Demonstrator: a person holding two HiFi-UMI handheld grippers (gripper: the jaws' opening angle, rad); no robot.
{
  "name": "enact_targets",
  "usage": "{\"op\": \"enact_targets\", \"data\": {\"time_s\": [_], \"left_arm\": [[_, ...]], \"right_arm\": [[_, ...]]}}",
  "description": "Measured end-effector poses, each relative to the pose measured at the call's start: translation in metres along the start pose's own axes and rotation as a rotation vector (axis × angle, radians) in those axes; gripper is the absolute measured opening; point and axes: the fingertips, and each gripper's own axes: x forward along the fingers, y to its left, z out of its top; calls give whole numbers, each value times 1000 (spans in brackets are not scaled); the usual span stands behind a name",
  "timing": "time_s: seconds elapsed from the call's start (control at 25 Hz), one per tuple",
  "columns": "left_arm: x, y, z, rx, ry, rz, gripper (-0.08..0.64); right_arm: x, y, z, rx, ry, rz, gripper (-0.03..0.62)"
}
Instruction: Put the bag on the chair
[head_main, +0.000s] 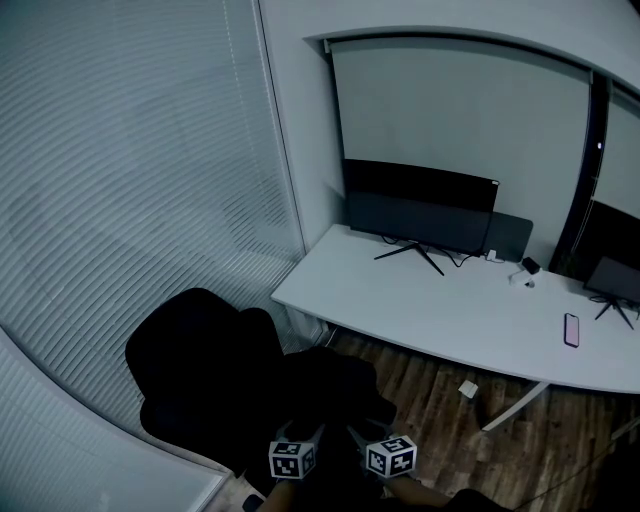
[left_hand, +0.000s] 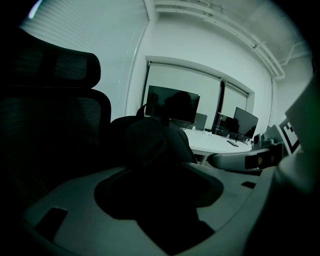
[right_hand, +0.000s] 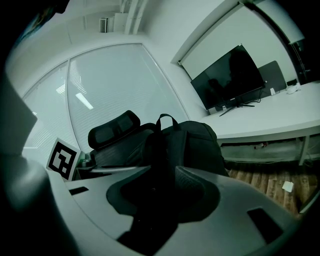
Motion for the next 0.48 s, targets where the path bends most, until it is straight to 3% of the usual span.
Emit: {"op": "enact_targets", "data": {"time_s": [0.48], "left_arm": [[-14, 6, -9, -24, -2, 21, 272]], "right_arm": [[-7, 5, -2, 13, -21, -25, 128]]}}
